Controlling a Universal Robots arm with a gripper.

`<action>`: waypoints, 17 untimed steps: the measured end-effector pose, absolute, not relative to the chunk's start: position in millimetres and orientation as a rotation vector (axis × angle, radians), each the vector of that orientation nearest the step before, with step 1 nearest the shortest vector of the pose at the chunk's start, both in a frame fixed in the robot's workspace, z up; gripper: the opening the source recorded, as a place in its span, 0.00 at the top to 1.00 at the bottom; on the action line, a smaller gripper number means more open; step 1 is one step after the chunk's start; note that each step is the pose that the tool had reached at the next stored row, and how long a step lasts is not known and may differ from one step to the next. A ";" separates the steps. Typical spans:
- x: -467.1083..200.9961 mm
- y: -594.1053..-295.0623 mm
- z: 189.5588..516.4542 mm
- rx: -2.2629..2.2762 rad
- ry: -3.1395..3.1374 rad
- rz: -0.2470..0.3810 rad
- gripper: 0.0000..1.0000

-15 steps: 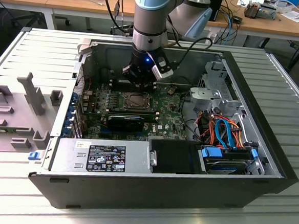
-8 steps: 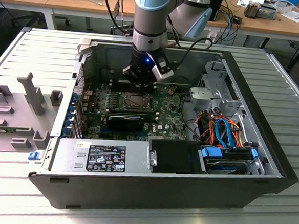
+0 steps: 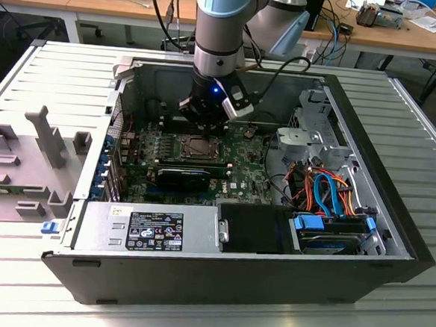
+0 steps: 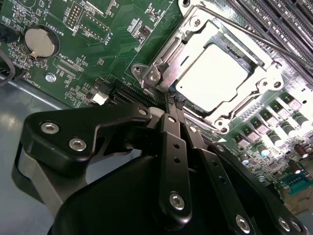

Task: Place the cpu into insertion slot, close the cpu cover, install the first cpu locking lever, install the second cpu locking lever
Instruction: 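Install the first cpu locking lever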

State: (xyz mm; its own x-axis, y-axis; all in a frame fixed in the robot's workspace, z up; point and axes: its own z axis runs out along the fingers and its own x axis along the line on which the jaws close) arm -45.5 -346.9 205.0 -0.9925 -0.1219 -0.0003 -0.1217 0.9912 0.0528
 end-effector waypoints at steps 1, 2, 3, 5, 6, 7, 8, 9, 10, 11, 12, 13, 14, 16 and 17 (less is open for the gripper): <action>-45.2 -347.1 204.8 0.192 -3.132 -0.083 0.89; -45.0 -347.3 204.7 0.192 -3.132 -0.083 0.89; -44.6 -347.5 204.4 0.192 -3.131 -0.083 0.89; -43.8 -347.8 204.1 0.191 -3.131 -0.082 0.89; -43.4 -347.9 204.0 0.192 -3.131 -0.082 0.89; -42.2 -348.0 203.8 0.191 -3.131 -0.082 0.89; -39.7 -347.9 203.2 0.192 -3.132 -0.082 0.89; -38.2 -347.9 203.0 0.191 -3.131 -0.083 0.89; -36.5 -347.9 202.8 0.191 -3.131 -0.082 0.89; -34.1 -347.9 202.4 0.191 -3.131 -0.082 0.89; -32.7 -347.9 202.0 0.191 -3.131 -0.083 0.89; -31.4 -347.8 201.4 0.192 -3.131 -0.083 0.89; -30.6 -347.8 201.1 0.192 -3.131 -0.083 0.89; -30.3 -347.4 200.5 0.192 -3.132 -0.082 0.89; -30.3 -347.4 200.5 0.192 -3.132 -0.082 0.89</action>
State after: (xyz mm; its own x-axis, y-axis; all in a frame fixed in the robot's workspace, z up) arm -30.3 -347.4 200.5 -0.9925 -0.1221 -0.0002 -0.1219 0.9912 0.0524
